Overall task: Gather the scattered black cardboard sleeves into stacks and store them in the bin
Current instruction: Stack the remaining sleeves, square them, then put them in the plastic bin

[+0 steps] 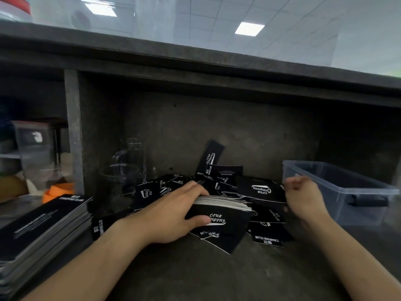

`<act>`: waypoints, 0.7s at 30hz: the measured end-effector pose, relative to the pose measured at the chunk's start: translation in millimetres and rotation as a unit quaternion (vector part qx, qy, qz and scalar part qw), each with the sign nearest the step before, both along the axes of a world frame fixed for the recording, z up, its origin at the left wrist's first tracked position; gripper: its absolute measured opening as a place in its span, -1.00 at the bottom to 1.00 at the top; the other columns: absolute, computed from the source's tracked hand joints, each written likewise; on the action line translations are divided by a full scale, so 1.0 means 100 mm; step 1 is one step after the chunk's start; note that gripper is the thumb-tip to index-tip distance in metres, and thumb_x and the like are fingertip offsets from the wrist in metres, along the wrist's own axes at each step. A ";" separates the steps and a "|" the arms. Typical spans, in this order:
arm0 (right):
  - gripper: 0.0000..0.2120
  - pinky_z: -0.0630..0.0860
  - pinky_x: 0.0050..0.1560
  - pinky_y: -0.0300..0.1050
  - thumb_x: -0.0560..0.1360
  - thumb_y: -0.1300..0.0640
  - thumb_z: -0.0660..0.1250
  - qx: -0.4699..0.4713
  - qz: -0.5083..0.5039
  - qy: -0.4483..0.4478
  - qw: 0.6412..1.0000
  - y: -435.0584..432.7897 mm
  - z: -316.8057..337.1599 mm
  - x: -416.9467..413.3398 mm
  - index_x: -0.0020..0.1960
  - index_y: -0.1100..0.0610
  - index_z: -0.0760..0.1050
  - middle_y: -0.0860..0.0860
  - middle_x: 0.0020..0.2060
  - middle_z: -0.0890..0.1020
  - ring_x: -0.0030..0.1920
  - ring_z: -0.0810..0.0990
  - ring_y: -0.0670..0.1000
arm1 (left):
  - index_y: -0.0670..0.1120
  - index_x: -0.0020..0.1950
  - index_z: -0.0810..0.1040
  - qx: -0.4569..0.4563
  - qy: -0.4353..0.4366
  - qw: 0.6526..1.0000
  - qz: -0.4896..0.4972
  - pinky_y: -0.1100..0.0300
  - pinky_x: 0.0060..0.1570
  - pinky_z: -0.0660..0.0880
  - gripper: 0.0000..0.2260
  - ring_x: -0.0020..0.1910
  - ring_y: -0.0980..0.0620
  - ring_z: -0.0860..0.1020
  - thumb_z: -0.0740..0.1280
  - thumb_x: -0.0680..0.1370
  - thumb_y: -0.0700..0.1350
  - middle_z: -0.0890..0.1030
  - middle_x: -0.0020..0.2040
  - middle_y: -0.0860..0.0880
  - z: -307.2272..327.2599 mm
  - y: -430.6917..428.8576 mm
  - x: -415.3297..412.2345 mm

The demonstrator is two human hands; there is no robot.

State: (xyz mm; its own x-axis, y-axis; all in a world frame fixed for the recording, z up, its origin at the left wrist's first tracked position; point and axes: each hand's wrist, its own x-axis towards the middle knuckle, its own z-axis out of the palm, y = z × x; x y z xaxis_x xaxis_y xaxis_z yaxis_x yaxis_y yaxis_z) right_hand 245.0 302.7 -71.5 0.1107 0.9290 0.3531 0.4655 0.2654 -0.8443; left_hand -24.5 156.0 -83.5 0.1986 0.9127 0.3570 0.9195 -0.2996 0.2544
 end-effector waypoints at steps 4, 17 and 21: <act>-0.82 0.35 -0.54 -0.20 0.64 0.31 0.21 -0.091 0.066 0.043 0.993 0.04 -0.13 -0.14 0.04 0.22 0.59 0.14 -0.31 0.56 -0.48 0.42 0.03 | 0.22 0.46 0.25 -0.012 -0.010 1.000 -0.001 0.14 0.45 0.35 -0.48 0.46 0.28 0.30 0.34 0.56 0.25 0.06 0.55 0.35 0.02 -0.03 0.00; -0.88 0.65 -0.33 -0.14 0.61 0.32 0.32 -0.227 0.218 0.248 0.916 -0.17 -0.04 -0.29 0.12 0.31 0.55 0.22 -0.04 0.68 -0.07 0.63 0.11 | 0.40 0.57 -0.13 -0.012 -0.025 0.999 -0.017 0.18 0.56 0.16 -0.23 0.55 0.32 0.14 0.35 0.59 0.18 -0.02 0.57 0.43 0.06 -0.09 0.05; -0.75 0.64 0.05 -0.04 0.54 0.20 0.44 -0.246 0.303 0.164 0.906 -0.19 -0.07 -0.33 0.18 0.27 0.62 0.23 0.06 0.73 0.08 0.70 0.16 | 0.35 0.60 -0.12 -0.026 -0.015 1.000 0.008 0.29 0.52 0.04 -0.26 0.56 0.31 0.06 0.31 0.59 0.22 0.04 0.61 0.31 0.04 -0.08 0.05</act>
